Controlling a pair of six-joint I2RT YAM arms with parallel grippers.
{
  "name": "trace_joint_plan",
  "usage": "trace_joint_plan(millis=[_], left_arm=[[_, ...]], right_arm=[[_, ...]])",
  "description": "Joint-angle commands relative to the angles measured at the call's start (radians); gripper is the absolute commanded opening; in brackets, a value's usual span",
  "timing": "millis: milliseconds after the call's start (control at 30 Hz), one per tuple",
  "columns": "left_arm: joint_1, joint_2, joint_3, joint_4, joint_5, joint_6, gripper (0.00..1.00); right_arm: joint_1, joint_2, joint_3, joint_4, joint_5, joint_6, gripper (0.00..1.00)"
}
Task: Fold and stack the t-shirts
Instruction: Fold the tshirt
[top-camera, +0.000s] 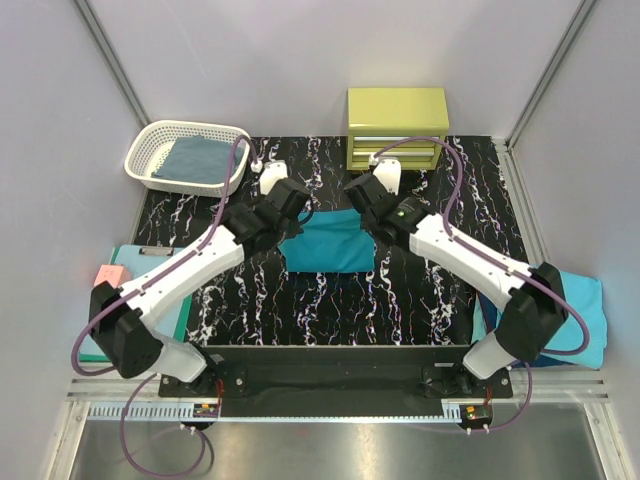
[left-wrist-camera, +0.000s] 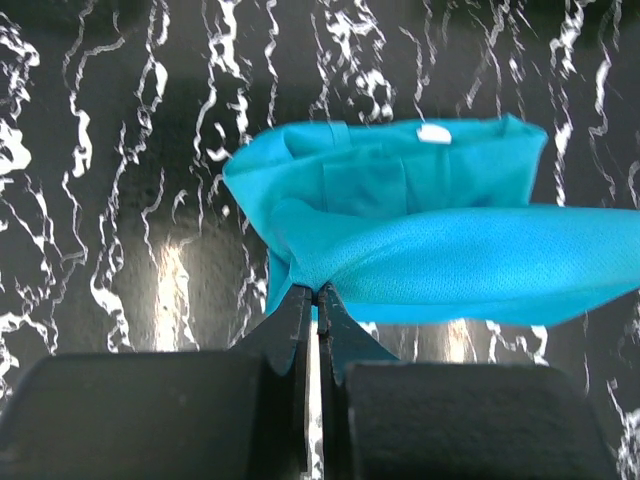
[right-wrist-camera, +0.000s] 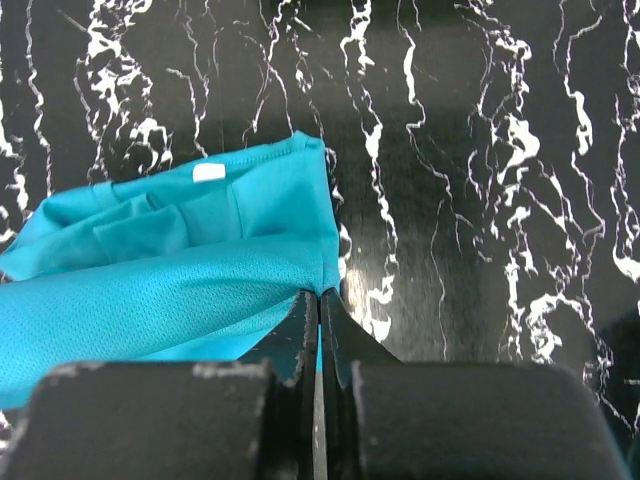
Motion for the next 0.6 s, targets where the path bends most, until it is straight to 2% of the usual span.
trace_joint_plan(millis=[0, 567], left_arm=[[0.065, 0.063, 0.065, 0.052, -0.008, 0.054, 0.02], [0.169, 0.424, 0.241, 0.113, 0.091, 0.091, 0.01]], right_arm=[[-0.055, 0.072, 0.08, 0.057, 0.013, -0.072, 0.0], [-0.155, 0.327, 0.135, 0.135, -0.056, -0.092, 0.0]])
